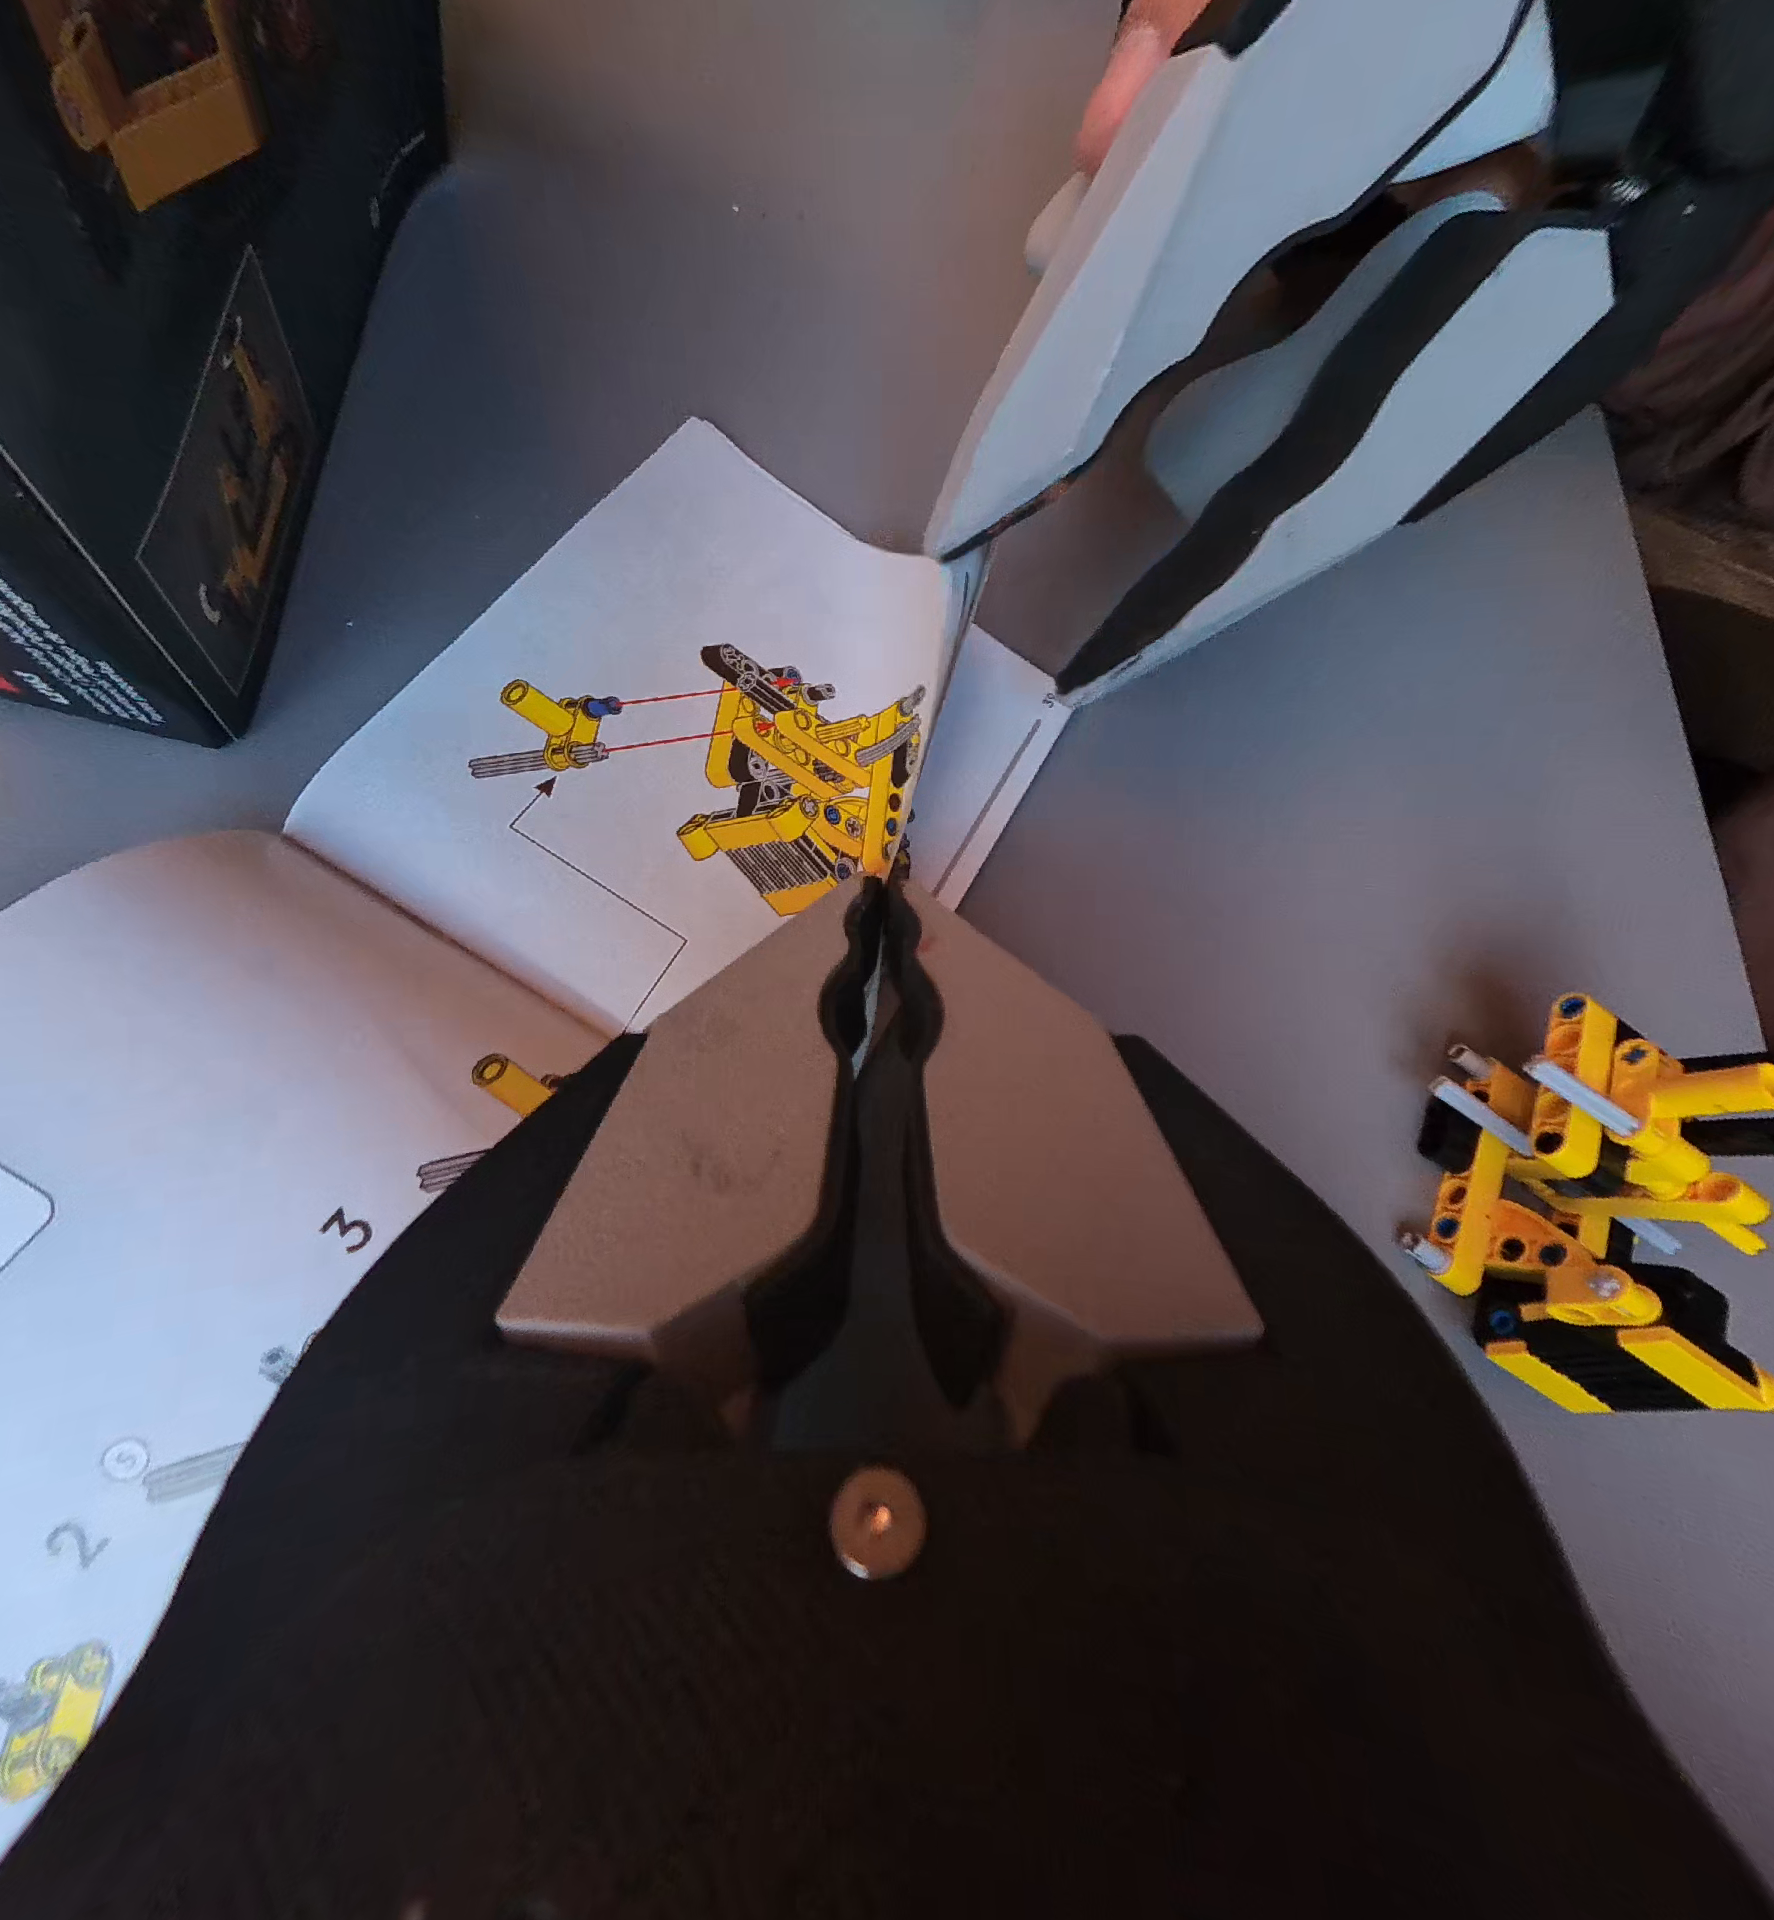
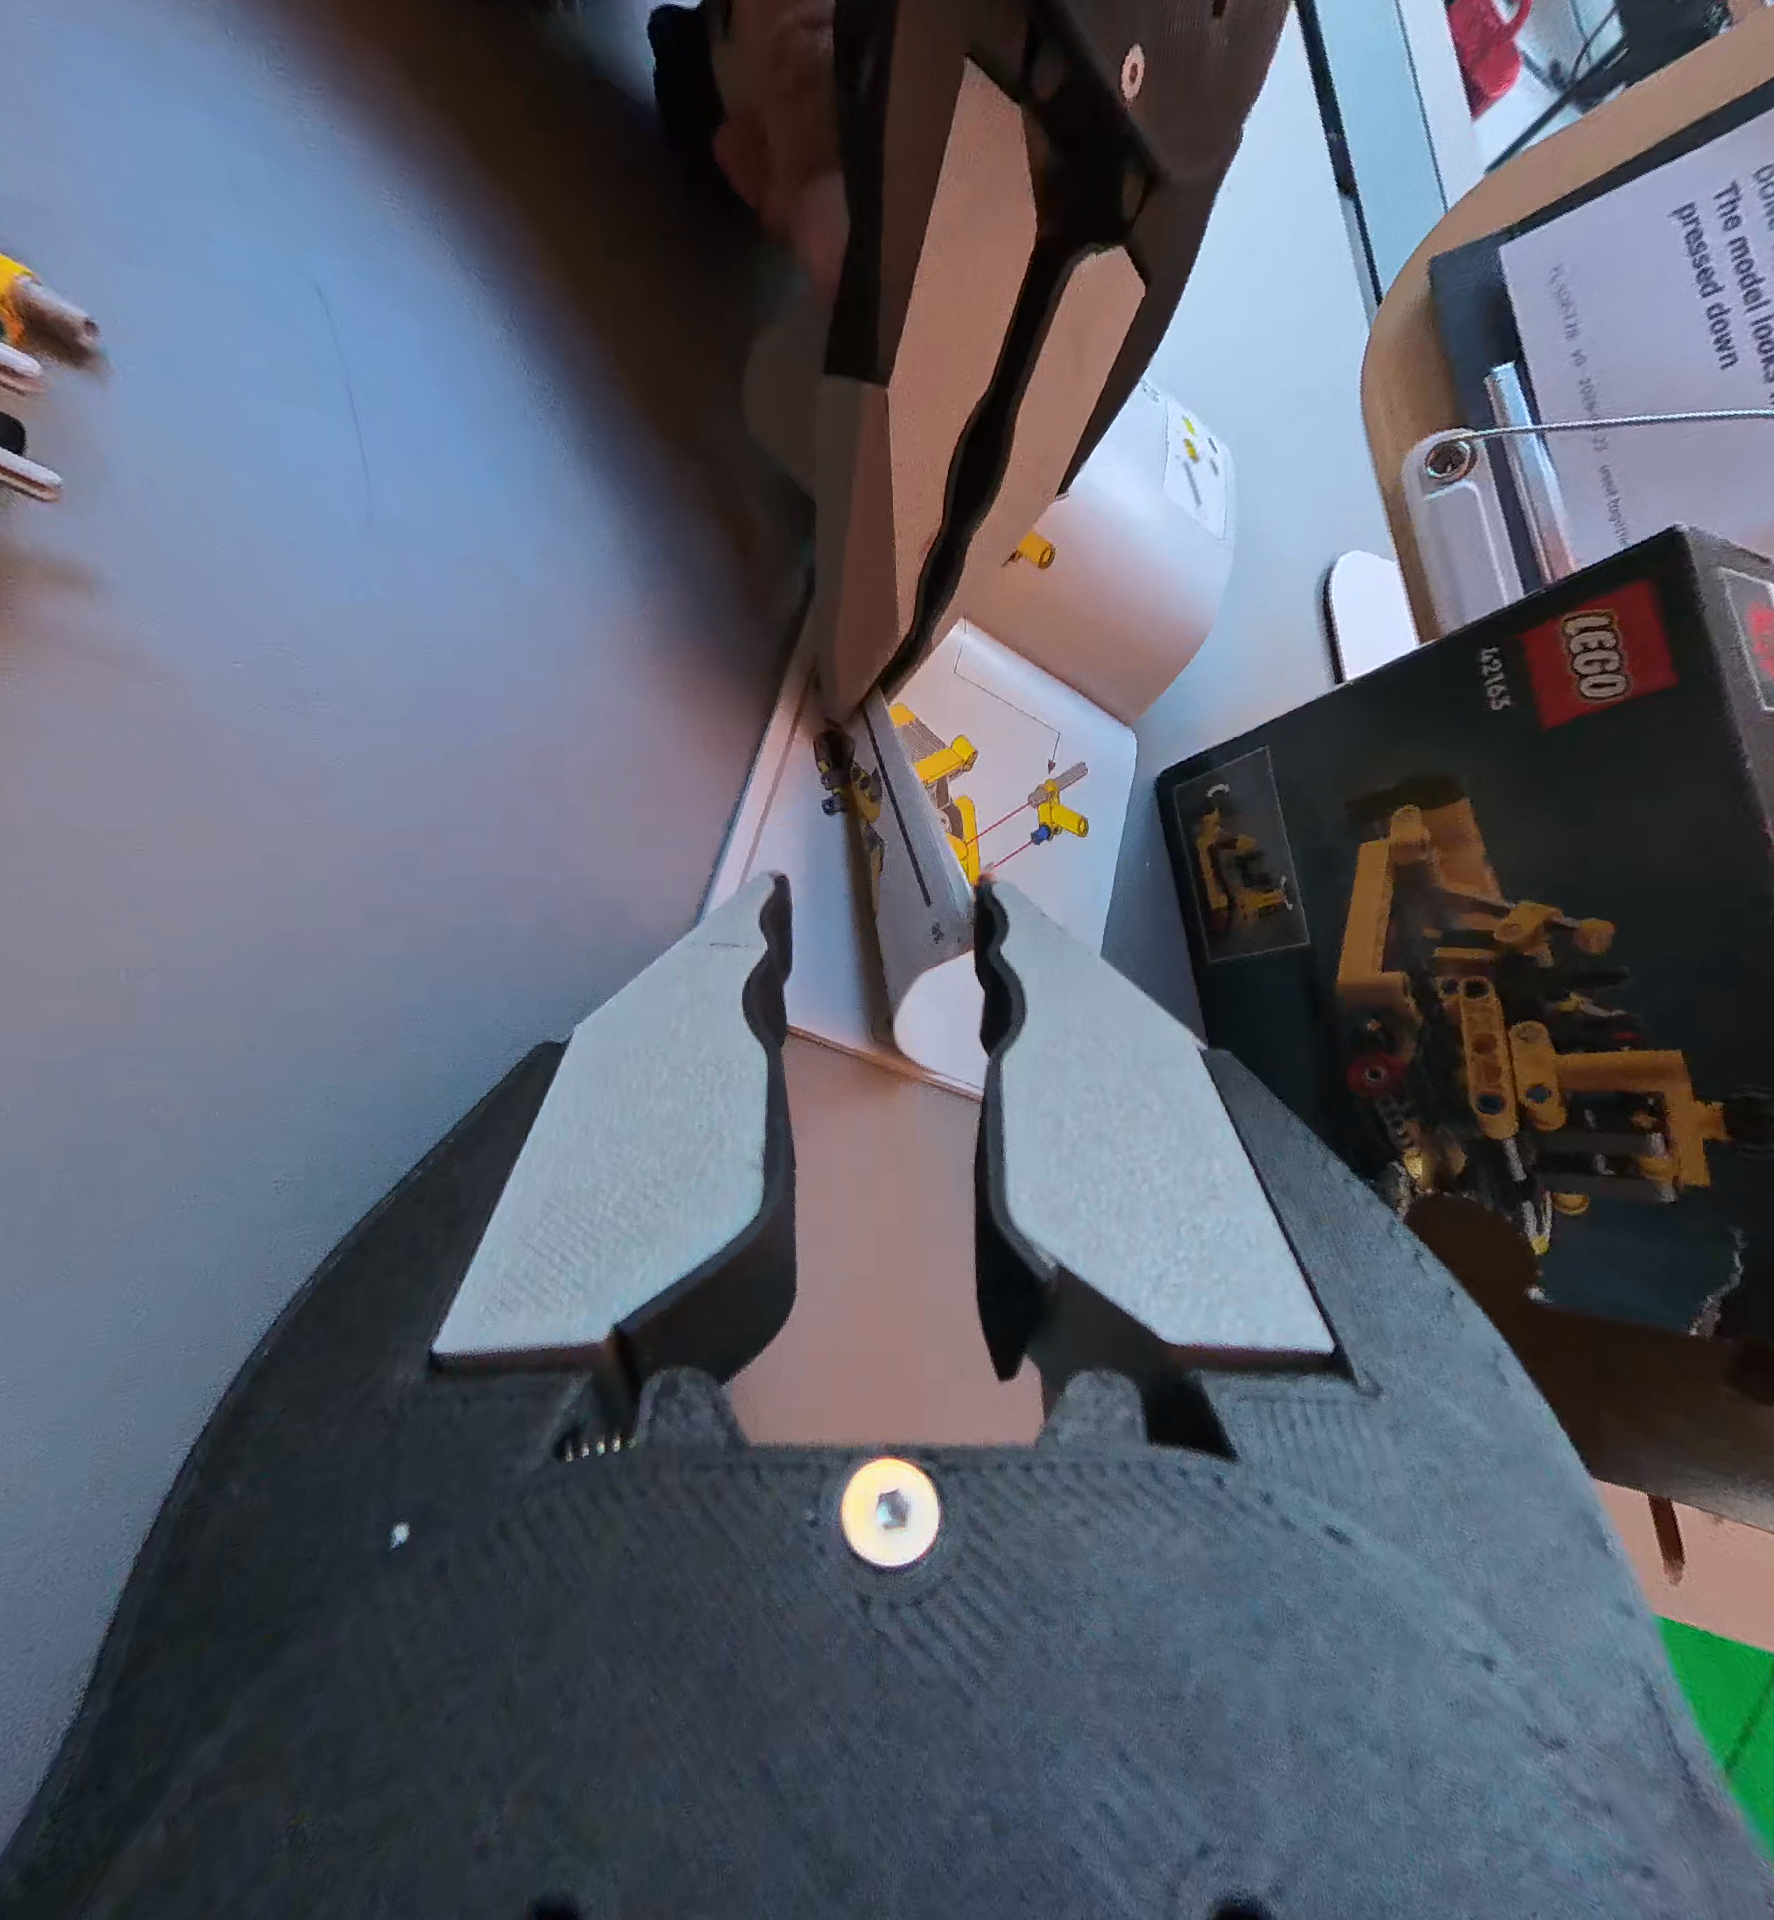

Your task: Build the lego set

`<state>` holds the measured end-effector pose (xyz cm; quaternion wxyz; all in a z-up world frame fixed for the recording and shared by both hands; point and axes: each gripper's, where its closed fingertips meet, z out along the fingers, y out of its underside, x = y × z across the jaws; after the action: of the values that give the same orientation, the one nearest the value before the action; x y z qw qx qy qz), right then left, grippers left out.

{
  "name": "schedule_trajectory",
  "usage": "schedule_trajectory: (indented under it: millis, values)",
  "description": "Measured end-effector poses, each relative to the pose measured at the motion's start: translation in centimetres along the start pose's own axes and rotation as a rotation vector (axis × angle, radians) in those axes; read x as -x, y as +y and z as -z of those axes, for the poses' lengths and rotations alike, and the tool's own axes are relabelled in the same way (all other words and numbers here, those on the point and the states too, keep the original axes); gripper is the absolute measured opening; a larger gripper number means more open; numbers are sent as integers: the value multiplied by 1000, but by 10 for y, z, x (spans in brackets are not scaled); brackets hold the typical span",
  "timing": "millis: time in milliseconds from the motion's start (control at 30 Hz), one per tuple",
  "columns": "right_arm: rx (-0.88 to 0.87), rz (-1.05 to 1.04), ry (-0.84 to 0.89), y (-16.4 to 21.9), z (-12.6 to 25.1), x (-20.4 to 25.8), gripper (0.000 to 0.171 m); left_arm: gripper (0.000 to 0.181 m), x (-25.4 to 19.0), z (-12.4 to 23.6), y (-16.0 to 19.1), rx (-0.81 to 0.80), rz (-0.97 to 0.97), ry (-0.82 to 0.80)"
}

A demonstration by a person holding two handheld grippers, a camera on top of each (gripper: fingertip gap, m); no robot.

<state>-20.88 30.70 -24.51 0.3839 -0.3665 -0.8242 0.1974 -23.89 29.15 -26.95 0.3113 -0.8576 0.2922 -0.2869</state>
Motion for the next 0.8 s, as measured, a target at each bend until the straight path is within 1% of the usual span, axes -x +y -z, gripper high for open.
schedule_trajectory:
  millis: [200, 367, 567, 800]
  values:
    - [-53, 2, 6, -11, 9, -2, 31, 0, 0, 1, 0, -7, 20, 18]
    - [-7, 27, 1, -4, 1, 2, 31, 0, 0, 0, 0, 1, 14, 11]
    - [-46, 44, 1, -14, 7, 4, 29, 0, 0, 0, 1, 3, 20, 16]
    - [-11, 39, -8, -5, 1, 5, 29, 0, -1, -1, 1, 7, 14, 15]
